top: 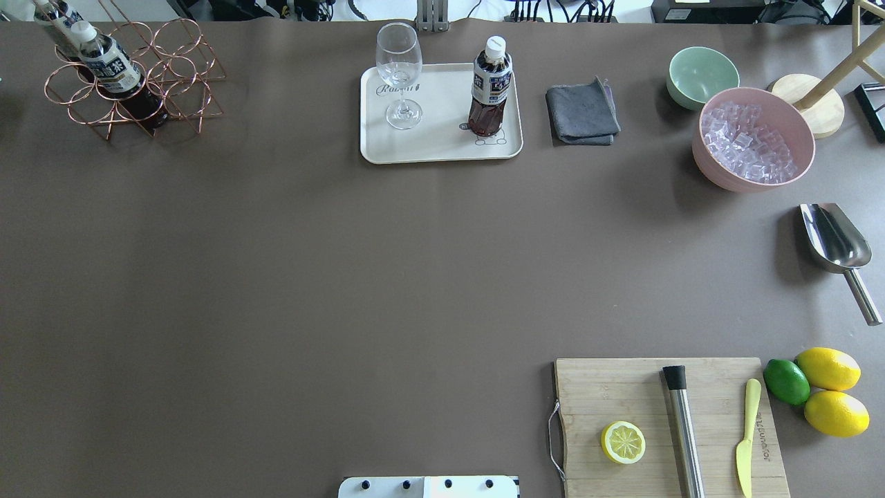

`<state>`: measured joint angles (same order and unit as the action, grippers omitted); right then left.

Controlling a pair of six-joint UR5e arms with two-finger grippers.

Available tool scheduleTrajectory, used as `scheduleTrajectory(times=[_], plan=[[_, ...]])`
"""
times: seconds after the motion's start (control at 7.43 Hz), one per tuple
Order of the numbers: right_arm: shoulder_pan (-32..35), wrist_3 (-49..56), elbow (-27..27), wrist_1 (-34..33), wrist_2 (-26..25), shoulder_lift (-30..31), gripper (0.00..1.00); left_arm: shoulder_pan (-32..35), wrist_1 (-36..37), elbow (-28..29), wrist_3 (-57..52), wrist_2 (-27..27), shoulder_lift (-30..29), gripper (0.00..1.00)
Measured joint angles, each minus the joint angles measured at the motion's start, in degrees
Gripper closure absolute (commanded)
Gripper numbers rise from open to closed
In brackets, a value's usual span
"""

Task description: Take tea from basket to plate

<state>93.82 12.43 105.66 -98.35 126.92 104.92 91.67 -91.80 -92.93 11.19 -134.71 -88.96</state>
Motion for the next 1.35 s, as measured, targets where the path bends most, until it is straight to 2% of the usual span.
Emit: scheduleTrajectory(times=[0.13,0.4,1.35], plan=[[0.53,0.03,0.01,0.00,0.10,0.14,0.00,0.12,4.02,-2.59,-0.18,0.20,-0.02,0.02],[1.20,0.04,0.04,0.00,0.27,0.30,0.00,0.02,6.89,-4.39,-0.24,0.53,-0.20,0.02],[1.71,0.04,-0.02,0.00,0.18,0.37,0.00,-0.13,7.10,-4.73,-0.29,2.25,-0.50,0.02]])
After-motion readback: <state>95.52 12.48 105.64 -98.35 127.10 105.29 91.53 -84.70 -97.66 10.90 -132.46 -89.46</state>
